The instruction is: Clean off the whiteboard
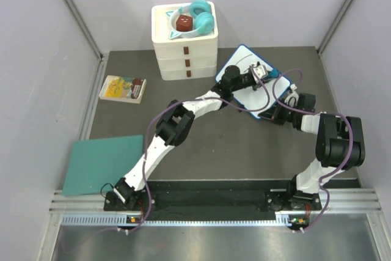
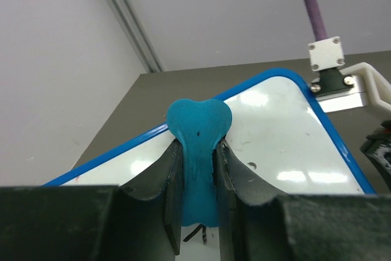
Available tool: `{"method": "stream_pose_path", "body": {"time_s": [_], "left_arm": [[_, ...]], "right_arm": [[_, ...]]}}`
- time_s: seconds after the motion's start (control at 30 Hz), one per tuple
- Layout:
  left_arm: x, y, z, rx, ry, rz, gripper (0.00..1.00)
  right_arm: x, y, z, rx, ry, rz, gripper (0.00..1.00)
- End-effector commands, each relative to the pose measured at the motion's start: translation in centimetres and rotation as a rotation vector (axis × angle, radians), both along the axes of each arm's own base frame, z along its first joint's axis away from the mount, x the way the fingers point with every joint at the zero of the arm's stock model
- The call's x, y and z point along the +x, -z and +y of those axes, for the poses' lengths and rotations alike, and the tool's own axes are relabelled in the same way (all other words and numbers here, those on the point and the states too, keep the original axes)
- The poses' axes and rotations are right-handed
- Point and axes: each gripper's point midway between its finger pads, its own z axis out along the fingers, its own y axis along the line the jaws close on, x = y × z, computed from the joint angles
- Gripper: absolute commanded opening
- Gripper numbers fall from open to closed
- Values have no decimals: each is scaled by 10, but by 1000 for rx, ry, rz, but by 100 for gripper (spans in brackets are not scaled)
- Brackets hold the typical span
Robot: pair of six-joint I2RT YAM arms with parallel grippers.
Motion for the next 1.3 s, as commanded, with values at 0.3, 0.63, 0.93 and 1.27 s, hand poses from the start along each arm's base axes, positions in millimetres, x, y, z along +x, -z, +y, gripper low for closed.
{"method": "stream_pose_path", "body": {"time_s": [0.3, 0.63, 0.93, 1.27], "left_arm": [[-5, 35, 16, 169, 52, 25, 0], [73, 34, 60, 158, -262, 28, 0], [108, 54, 95, 203, -318, 66, 4], [117, 70, 132, 303, -332, 143, 3]], "right_arm": [[-79, 37, 32, 44, -140, 282, 0], [-79, 36, 32, 44, -142, 278, 0], [-80, 36, 32, 43, -142, 275, 0], [-80, 35, 32, 43, -142, 273, 0]]}}
